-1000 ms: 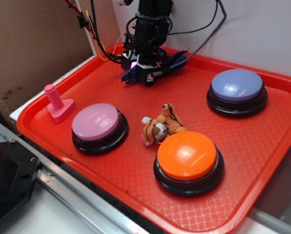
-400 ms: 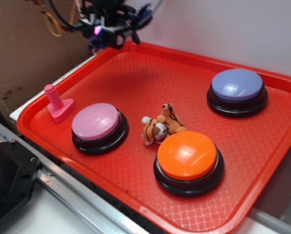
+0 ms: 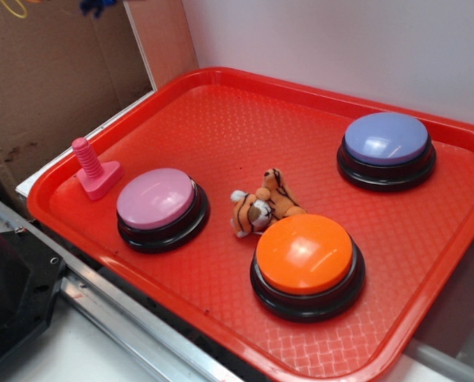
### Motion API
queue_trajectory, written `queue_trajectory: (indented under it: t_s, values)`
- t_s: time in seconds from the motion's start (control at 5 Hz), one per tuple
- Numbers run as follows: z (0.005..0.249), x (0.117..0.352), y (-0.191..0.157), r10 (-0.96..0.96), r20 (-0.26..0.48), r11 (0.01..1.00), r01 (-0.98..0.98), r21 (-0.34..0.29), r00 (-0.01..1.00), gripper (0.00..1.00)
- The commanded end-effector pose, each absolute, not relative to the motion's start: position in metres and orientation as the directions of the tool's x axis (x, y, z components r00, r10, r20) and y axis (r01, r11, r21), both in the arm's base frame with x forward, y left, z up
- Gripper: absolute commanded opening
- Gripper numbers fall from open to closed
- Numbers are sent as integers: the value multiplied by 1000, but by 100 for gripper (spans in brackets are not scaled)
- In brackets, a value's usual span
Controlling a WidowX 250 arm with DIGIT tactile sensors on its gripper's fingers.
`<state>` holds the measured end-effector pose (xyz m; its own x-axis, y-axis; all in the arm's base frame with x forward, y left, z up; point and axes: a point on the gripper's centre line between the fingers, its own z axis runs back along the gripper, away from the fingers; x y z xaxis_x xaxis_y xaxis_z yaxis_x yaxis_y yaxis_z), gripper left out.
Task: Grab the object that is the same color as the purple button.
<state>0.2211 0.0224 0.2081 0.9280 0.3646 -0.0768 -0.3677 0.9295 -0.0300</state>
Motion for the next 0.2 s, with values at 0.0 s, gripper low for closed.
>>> queue_trajectory:
  t_s: [0.0]
  values:
    - [263, 200, 12, 344, 8, 935, -342, -92, 939, 0]
